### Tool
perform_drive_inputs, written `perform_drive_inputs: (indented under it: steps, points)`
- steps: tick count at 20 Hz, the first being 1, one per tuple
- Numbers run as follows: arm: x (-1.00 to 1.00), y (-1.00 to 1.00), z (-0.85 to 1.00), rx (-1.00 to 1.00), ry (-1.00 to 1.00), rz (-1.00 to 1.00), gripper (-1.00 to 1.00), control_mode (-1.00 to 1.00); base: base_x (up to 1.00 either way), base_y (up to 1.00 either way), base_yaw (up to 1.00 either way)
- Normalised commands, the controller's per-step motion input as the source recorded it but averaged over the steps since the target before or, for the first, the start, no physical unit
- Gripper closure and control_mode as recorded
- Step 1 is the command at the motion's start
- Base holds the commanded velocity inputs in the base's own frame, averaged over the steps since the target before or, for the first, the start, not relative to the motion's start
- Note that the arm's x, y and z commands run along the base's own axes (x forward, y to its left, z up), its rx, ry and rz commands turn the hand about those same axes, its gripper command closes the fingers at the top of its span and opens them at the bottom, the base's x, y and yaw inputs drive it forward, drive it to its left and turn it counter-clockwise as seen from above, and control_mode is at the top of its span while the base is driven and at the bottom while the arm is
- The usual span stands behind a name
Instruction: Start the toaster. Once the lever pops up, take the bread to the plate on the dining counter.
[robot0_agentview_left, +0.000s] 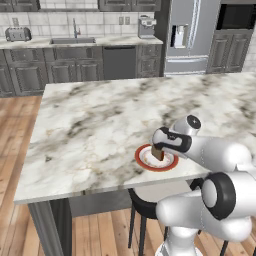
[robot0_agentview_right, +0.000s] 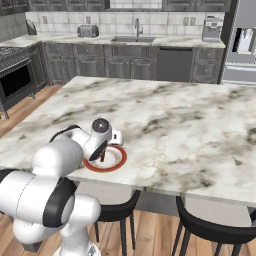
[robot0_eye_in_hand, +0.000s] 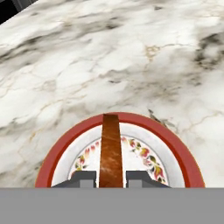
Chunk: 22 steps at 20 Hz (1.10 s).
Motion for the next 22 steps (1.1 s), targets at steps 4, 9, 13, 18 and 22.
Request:
perform_drive_inputs:
  steps: [4,9,13,18,22]
  points:
    - [0.00,0.02,-0.28,0.00,0.00,0.00,1.00,-1.00,0.00,0.00,0.00]
    - [0.00,0.01,-0.05,0.00,0.00,0.00,1.00,-1.00,0.00,0.00,0.00]
    - [-0.03,0.00,0.00,0.00,0.00,0.00,1.00,-1.00,0.00,0.00,0.00]
    - [-0.05,0.00,0.00,0.00,0.00,0.00,1.00,-1.00,0.00,0.00,0.00]
    - [0.00,0.00,0.00,0.00,-0.01,0.00,1.00,-1.00,0.00,0.00,0.00]
